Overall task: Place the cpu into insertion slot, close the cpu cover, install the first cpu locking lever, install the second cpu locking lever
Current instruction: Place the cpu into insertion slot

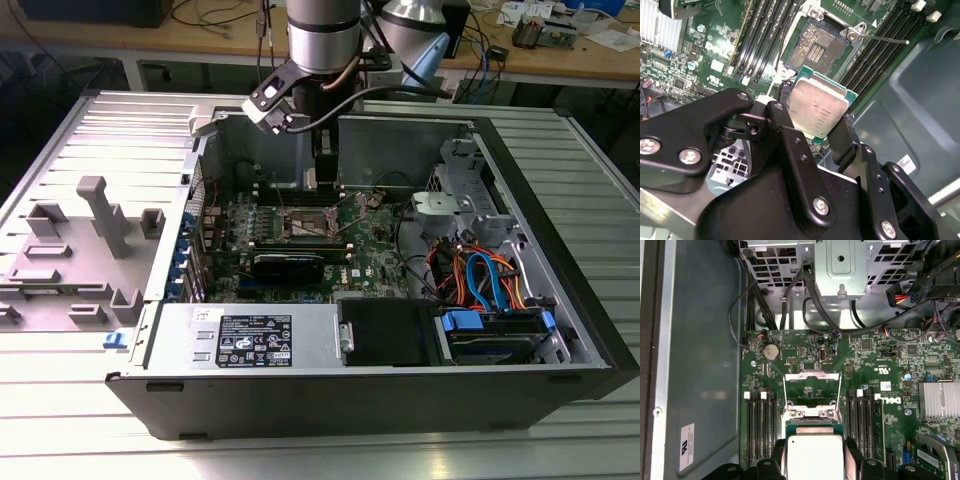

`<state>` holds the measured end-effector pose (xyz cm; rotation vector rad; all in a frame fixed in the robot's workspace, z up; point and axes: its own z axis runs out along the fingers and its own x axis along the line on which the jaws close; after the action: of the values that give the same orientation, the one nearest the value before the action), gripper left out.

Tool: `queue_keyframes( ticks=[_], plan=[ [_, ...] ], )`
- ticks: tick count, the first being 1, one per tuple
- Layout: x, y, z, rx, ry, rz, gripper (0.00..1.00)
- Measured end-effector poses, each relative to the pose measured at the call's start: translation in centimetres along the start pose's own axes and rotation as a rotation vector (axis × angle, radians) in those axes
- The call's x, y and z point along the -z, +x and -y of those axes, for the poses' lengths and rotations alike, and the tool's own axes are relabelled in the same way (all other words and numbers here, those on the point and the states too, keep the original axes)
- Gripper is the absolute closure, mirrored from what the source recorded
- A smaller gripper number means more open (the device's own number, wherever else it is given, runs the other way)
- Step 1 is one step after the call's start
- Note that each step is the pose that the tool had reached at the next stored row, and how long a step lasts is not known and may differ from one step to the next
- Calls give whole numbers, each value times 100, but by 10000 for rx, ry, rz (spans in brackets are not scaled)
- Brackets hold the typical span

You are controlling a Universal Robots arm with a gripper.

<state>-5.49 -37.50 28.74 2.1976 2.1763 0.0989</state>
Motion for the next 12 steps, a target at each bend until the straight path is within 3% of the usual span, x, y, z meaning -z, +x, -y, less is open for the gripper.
queue_keyframes(
  ticks=[12],
  plan=[
    [-325, -2, 82, 219, 3, -16, 45]
  ],
)
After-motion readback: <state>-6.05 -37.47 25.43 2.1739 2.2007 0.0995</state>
